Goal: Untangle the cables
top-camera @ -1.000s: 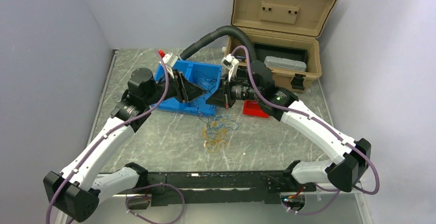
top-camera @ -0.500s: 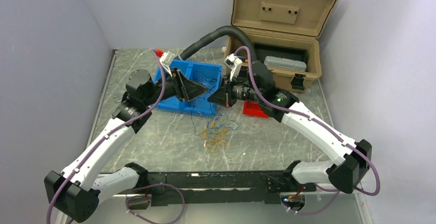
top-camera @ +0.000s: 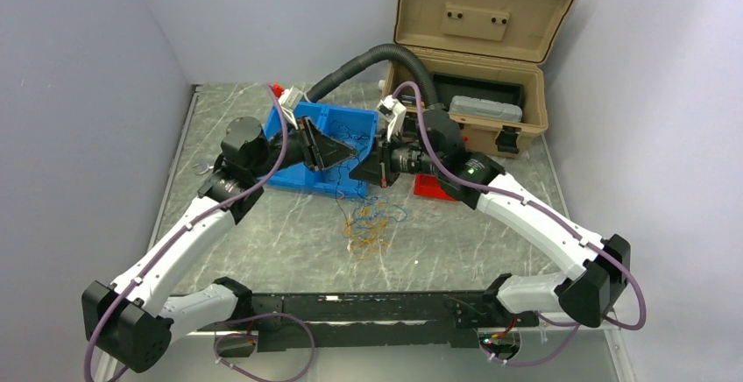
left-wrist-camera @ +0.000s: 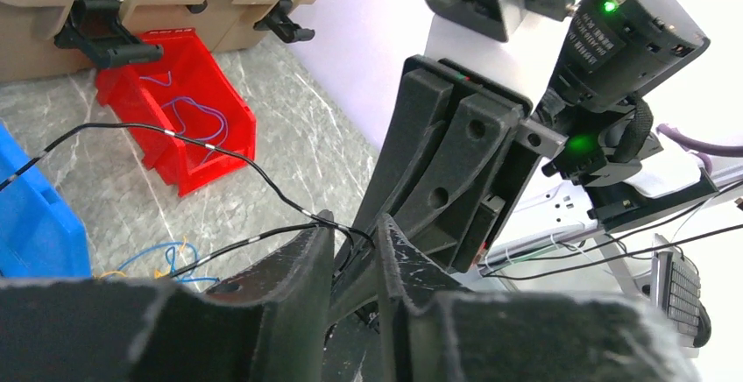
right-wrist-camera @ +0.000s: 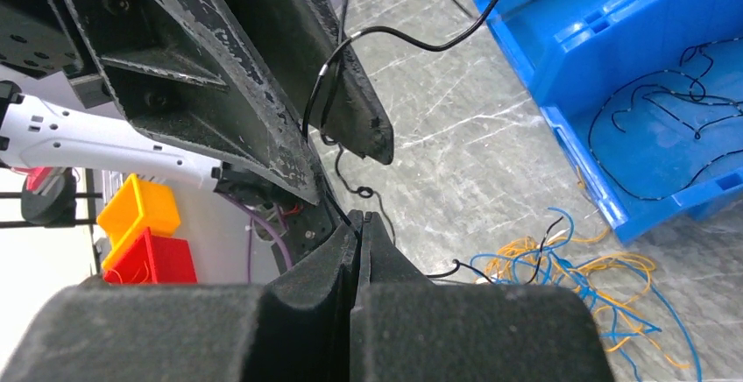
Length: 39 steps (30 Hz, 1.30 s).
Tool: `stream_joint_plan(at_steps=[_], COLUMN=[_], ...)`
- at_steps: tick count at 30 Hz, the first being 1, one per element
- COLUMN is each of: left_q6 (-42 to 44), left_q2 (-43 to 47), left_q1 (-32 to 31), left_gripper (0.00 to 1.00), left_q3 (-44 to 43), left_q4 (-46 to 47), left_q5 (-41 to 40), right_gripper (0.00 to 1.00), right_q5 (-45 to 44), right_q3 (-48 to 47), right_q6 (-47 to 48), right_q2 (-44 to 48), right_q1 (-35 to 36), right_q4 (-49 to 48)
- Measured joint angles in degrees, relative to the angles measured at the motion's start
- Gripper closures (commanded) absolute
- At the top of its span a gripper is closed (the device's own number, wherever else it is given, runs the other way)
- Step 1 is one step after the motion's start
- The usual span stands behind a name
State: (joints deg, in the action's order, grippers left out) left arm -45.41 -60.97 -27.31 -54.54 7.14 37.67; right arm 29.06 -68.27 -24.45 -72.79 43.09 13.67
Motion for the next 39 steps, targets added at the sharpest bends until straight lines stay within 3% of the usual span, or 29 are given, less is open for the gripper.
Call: stream_joint_plan(at_steps=[4, 7, 9, 11, 14, 18, 22, 29, 39], left_q6=[0.2, 0.7, 1.0, 1.5, 2.8, 4.8, 7.3, 9.5, 10.8], left_q2=[0.0, 0.0, 0.0, 0.0, 0.1, 0.8, 2.2, 3.8, 3.9], left_q1=[0.0, 0.0, -0.2, -0.2, -0.1, 0.1, 0.6, 0.9, 1.0], left_gripper=[0.99, 1.0, 1.0, 1.0, 1.0, 1.0, 1.0, 1.0, 1.0], left_q3=[0.0, 0.0, 0.0, 0.0, -0.2, -0.8, -2.6, -5.3, -5.7], left_q4=[0.6, 0.3, -0.3, -1.1, -2.0, -4.6, -8.9, -12.3, -15.5], left_q5=[0.0, 0.0, 0.0, 0.0, -0.6, -1.6, -2.1, -1.9, -1.9], right_gripper=[1.0, 1.0, 0.83, 0.75, 0.33, 0.14, 0.08, 0.11, 0.03], right_q5=[0.0, 0.0, 0.0, -0.1, -0.7, -3.8, -7.4, -12.6, -21.0], right_q3=[0.2, 1.0, 1.6, 2.3, 4.7, 9.8, 15.5, 26.8, 31.8], right_q6=[0.5, 1.0, 1.4, 1.7, 2.6, 3.8, 4.6, 4.4, 3.7], right_q2=[-0.5, -0.5, -0.5, -0.5, 0.1, 3.3, 8.7, 13.4, 4.7], right_q1=[0.6, 0.7, 0.7, 0.7, 0.9, 0.9, 0.3, -1.0, -0.2], right_q4=[0.0, -0.5, -0.8, -0.9, -1.0, -0.9, -2.0, -8.9, -16.5])
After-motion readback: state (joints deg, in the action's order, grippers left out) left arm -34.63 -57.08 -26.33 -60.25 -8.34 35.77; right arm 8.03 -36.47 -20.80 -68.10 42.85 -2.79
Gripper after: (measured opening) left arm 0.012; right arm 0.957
